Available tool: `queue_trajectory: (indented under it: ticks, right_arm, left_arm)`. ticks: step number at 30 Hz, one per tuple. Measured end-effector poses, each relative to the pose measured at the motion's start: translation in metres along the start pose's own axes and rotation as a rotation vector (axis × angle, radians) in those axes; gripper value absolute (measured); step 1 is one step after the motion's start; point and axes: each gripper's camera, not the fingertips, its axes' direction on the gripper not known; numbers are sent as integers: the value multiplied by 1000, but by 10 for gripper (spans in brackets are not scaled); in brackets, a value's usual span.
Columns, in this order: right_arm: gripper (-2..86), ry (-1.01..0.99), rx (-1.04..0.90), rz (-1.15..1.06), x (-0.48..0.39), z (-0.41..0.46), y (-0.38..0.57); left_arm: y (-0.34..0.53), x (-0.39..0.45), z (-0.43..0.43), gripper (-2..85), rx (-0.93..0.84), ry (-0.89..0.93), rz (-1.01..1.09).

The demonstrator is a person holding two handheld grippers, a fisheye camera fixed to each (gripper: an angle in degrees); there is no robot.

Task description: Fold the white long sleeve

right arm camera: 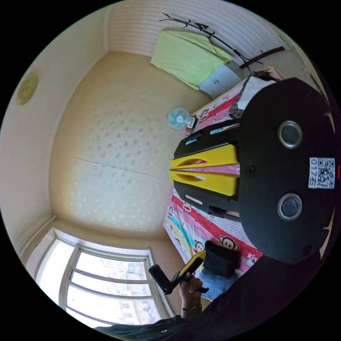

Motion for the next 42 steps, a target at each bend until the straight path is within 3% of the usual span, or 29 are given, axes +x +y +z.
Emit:
queue_trajectory:
  ticks: [4, 8, 14, 19, 27, 30, 32, 33, 36, 38, 39, 42]
  right_arm:
    - [5, -25, -246, 468, 105, 9, 100]
    - [11, -5, -216, 755, 179, -5, 193]
    - [51, 149, -385, 817, 304, 21, 249]
    - [99, 52, -573, 777, 422, 76, 280]
    - [137, 357, -720, 837, 570, 111, 324]
    - [130, 349, -716, 1023, 603, 123, 366]
    - [90, 80, -612, 1264, 607, 140, 409]
    - [76, 46, -555, 1324, 604, 141, 416]
    - [44, -201, -1, 1467, 585, 121, 438]
    - [37, -517, 541, 1535, 568, 125, 449]
    - [36, -555, 576, 1523, 565, 130, 441]
    - [34, -660, 387, 1195, 548, 161, 333]
  left_arm:
    - [-4, 47, 48, -6, 15, 50, 54]
    - [-1, 59, 74, -7, -42, -91, 69]
    - [-2, 39, 95, -9, -7, -169, -148]
    - [0, 36, 139, -10, -11, -311, -290]
    - [-7, 29, 197, -10, -196, -314, -282]
    - [-8, 22, 199, -10, -147, -328, -281]
    - [-7, 14, 202, -10, -138, -323, -289]
    - [-9, 7, 205, -10, -146, -319, -309]
    - [-13, -1, 197, -10, -120, -275, -348]
    - [-13, 0, 185, -10, -86, -264, -341]
    - [-13, 0, 176, -10, -77, -276, -335]
    - [-8, -5, 149, -10, -41, -308, -343]
